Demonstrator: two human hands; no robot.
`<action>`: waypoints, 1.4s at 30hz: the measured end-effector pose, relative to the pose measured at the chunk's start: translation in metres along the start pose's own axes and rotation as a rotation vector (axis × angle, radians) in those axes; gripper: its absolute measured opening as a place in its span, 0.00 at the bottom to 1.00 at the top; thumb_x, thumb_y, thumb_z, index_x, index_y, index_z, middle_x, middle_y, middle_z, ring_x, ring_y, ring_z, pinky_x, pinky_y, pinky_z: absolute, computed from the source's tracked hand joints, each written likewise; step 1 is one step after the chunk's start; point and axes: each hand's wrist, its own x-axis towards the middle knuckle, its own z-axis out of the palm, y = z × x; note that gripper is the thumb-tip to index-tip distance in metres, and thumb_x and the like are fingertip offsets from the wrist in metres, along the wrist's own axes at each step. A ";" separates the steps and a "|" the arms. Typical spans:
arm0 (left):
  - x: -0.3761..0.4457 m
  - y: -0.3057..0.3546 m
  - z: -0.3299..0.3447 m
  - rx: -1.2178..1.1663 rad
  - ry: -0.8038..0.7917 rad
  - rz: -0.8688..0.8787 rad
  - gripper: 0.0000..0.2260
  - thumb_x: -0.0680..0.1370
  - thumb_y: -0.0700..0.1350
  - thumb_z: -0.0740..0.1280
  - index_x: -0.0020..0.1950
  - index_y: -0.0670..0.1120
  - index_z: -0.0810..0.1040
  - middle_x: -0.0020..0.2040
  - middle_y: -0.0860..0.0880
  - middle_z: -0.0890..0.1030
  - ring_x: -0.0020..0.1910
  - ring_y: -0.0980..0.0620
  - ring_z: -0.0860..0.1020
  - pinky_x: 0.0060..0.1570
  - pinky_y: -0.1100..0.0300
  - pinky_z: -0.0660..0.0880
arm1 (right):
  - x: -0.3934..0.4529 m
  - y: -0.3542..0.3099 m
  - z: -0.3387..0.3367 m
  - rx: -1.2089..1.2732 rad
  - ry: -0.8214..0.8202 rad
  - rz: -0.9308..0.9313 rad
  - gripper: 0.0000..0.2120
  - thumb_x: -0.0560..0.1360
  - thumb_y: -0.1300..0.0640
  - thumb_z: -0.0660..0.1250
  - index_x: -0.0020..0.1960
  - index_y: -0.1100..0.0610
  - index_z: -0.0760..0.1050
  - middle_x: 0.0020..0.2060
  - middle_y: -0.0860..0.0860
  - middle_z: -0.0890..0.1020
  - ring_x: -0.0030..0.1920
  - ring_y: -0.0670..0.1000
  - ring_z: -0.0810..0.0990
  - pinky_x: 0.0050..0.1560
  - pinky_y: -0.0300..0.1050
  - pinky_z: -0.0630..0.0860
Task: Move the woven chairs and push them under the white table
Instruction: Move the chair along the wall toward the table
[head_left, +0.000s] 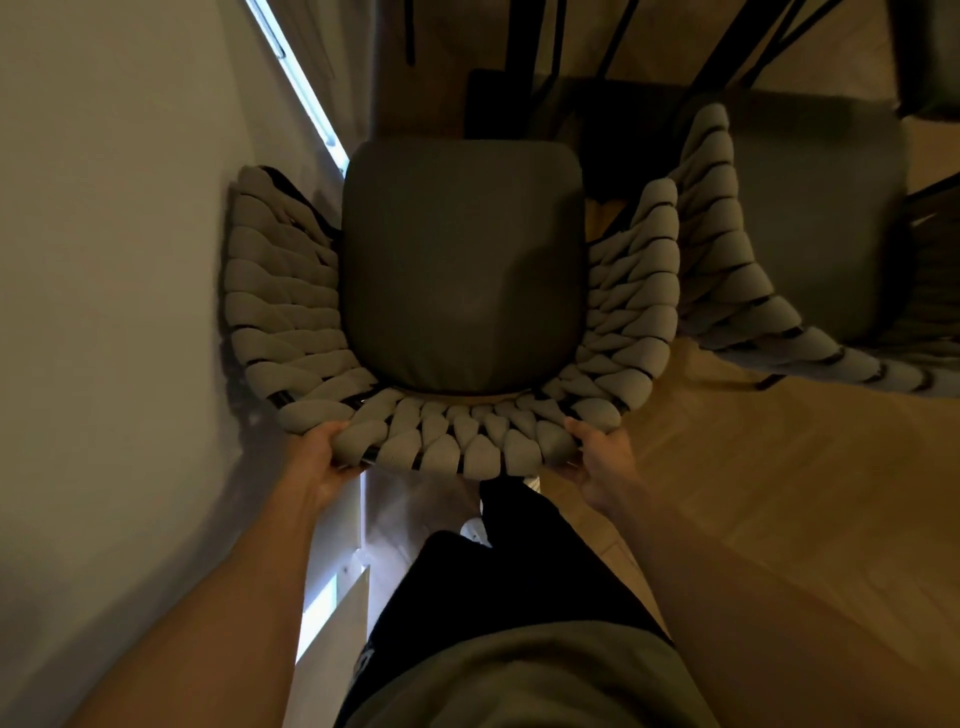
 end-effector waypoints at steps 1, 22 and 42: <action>0.004 0.006 0.003 0.014 0.007 -0.002 0.18 0.82 0.38 0.61 0.72 0.45 0.71 0.61 0.41 0.78 0.47 0.47 0.79 0.51 0.43 0.75 | 0.002 -0.005 0.005 -0.008 -0.008 -0.012 0.19 0.81 0.62 0.66 0.69 0.53 0.67 0.61 0.54 0.78 0.54 0.56 0.81 0.35 0.54 0.82; 0.054 0.106 0.059 0.073 -0.077 -0.049 0.19 0.81 0.40 0.64 0.73 0.44 0.70 0.65 0.39 0.77 0.56 0.41 0.80 0.33 0.49 0.82 | 0.042 -0.091 0.067 -0.002 0.031 -0.003 0.23 0.81 0.63 0.66 0.73 0.55 0.64 0.57 0.53 0.77 0.50 0.54 0.79 0.39 0.55 0.79; 0.050 0.098 0.049 0.057 -0.167 -0.047 0.19 0.81 0.49 0.68 0.72 0.51 0.74 0.66 0.44 0.78 0.63 0.40 0.79 0.54 0.42 0.80 | 0.037 -0.072 0.064 0.055 0.007 0.055 0.29 0.77 0.53 0.73 0.74 0.53 0.66 0.65 0.56 0.76 0.61 0.61 0.80 0.57 0.62 0.80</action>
